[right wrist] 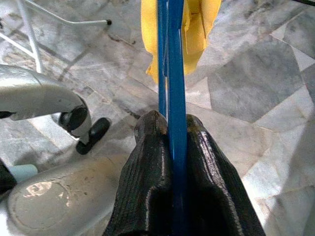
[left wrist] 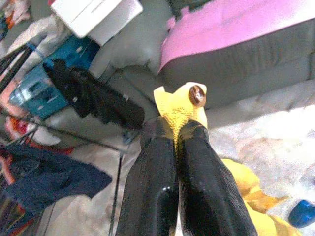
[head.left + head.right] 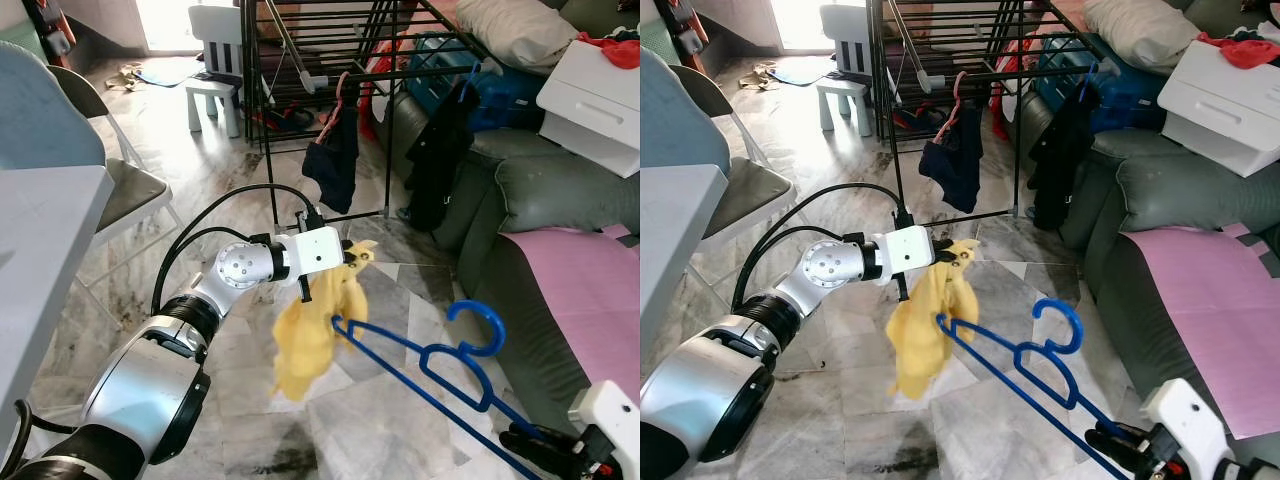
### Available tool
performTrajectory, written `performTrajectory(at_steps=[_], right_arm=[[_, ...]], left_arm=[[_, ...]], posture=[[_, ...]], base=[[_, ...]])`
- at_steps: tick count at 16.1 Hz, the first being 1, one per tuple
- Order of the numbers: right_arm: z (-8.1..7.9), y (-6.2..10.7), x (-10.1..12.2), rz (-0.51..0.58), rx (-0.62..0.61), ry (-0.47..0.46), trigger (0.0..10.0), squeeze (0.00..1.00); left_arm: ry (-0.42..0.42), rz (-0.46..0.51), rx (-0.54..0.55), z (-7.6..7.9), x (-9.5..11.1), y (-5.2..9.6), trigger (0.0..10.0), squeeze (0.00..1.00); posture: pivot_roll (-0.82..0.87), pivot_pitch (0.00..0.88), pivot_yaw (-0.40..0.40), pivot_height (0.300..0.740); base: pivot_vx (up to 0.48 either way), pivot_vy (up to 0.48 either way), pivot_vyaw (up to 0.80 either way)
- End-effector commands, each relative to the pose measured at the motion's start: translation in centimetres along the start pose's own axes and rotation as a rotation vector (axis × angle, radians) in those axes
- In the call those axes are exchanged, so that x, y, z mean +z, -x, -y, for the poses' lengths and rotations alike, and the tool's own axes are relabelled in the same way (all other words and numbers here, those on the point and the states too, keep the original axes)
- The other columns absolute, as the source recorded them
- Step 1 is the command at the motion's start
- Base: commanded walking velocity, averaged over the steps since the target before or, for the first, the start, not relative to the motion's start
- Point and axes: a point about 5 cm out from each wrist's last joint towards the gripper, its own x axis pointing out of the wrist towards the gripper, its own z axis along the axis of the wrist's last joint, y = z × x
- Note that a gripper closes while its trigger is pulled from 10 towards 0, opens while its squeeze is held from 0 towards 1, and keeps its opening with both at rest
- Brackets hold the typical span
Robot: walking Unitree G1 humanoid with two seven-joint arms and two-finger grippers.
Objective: Hang hanger
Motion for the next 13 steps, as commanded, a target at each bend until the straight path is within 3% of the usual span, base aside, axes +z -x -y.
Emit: performTrajectory(at_steps=[1, 5, 13], right_arm=[[0.1, 0.0, -0.1, -0.006, -0.009, 0.006, 10.0, 0.0], [0.2, 0.6, -0.4, -0.015, -0.03, -0.001, 10.0, 0.0], [0.9, 1.2, -0.4, -0.018, -0.079, 0.02, 10.0, 0.0]], left_arm=[[-0.044, 0.064, 0.018, -1.4, 1.4, 0.0, 10.0, 0.0], [-0.067, -0.002, 0.045, -1.7, 0.3, 1.0, 10.0, 0.0], [-0.095, 0.026, -0.004, -1.2, 0.4, 1.1, 10.0, 0.0]], posture=[[-0.08, 0.0, -0.03, 0.74], [-0.08, 0.0, -0.03, 0.74], [-0.09, 0.0, -0.022, 0.74]], base=[[0.0, 0.0, 0.0], [0.0, 0.0, 0.0], [0.0, 0.0, 0.0]])
